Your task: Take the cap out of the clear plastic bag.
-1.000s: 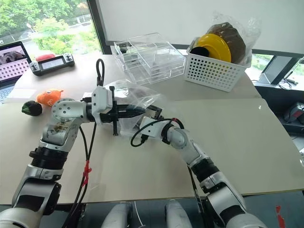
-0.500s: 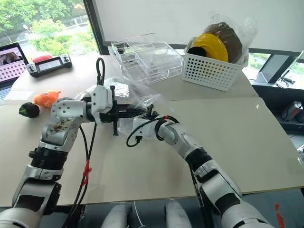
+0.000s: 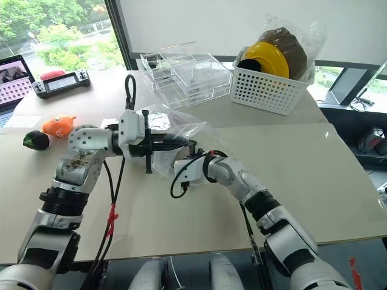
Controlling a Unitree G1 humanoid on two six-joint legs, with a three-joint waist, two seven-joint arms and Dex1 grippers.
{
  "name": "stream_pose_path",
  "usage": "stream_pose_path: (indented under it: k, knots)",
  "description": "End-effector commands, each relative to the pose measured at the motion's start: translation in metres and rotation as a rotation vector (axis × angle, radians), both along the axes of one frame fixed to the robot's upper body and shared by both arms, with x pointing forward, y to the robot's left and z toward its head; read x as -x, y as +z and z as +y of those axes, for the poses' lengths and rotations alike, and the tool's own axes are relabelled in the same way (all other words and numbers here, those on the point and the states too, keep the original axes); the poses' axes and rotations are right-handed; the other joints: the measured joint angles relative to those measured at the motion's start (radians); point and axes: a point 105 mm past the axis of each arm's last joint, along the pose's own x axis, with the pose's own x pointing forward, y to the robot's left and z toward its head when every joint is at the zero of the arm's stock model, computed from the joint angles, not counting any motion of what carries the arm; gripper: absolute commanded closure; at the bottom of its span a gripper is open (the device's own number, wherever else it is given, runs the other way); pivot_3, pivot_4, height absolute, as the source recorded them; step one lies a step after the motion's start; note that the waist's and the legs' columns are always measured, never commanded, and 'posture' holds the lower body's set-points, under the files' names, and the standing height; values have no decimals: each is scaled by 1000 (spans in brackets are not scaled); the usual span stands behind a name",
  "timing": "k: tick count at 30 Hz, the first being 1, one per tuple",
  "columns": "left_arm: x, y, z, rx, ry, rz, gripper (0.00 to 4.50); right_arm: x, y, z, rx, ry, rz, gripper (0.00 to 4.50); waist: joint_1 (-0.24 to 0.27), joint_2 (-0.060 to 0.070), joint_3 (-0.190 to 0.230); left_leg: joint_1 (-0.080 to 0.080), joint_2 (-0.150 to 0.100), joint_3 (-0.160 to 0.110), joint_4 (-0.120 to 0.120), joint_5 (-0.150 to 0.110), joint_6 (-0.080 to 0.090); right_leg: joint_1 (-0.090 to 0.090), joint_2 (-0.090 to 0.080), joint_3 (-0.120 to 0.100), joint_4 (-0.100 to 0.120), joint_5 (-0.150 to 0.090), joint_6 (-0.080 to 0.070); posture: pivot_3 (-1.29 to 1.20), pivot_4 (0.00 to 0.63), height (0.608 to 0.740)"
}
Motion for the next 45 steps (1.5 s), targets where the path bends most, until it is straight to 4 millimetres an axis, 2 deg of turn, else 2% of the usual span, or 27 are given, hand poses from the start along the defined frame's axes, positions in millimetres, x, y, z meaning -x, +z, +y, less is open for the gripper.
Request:
stream_pose_path:
  k: [1,6,9,14,15,16,20,25,28,31,38,42,45]
  knots:
    - [4,15,-4,16,-21,-68,4443,-12,10,9,-17,-59,-90,0,0,0,0,0,0,0,0,0,0,0,0,0,0,0,0,0,150,735]
    - [5,12,-4,12,-20,-69,4443,-8,0,20,-24,-36,-75,0,0,0,0,0,0,0,-1,0,0,-1,0,0,0,0,0,0,150,735]
    - [5,12,-4,12,-18,-69,4500,-3,-10,17,-22,-21,-42,725,0,0,0,0,0,0,-1,0,0,0,0,0,-1,0,0,0,150,735]
    - [4,11,-4,10,-17,-72,4500,2,-18,12,-7,-20,-33,2439,0,0,0,0,0,0,-1,0,0,0,0,0,-1,0,0,0,150,735]
    - [4,10,-4,9,-17,-72,4500,2,-19,10,-5,-26,-33,2942,0,0,0,0,0,0,-1,0,0,0,0,0,0,0,0,0,150,735]
    - [4,10,-4,8,-18,-73,4500,2,-19,9,-5,-31,-33,3051,0,0,0,0,0,0,-1,0,0,0,0,0,0,0,0,0,150,735]
    - [3,10,-5,8,-18,-76,4500,-1,-17,3,-7,-60,-39,4366,0,0,0,0,0,0,-1,0,0,0,0,0,0,0,0,0,150,735]
    - [2,6,-4,-10,-11,-88,4500,-3,-15,-7,-90,-121,34,4437,2,0,0,0,0,0,-1,0,0,0,0,0,0,0,0,0,150,735]
    - [1,1,-3,-35,-3,-100,4500,14,-10,-3,-205,-66,155,4437,5,0,0,0,0,0,-1,0,0,1,0,0,-1,0,0,0,150,735]
    - [1,-1,-3,-37,-1,-101,4500,27,4,-7,-291,-52,193,4437,4,0,0,0,0,0,0,0,0,1,0,0,-1,0,0,0,150,735]
    - [-1,-7,-4,-44,1,-98,4500,41,26,-44,-434,-171,244,4437,5,0,0,0,0,0,0,0,0,1,0,0,-1,0,0,0,150,735]
    - [-2,-8,-6,-51,-4,-102,4500,56,38,-53,-553,-183,354,4437,11,0,0,0,0,0,0,0,0,1,0,0,-1,0,0,0,150,735]
    - [-4,-8,-6,-51,-6,-104,4500,70,42,-58,-562,-182,401,4437,15,0,0,0,0,0,0,0,0,1,0,0,-1,0,0,0,150,735]
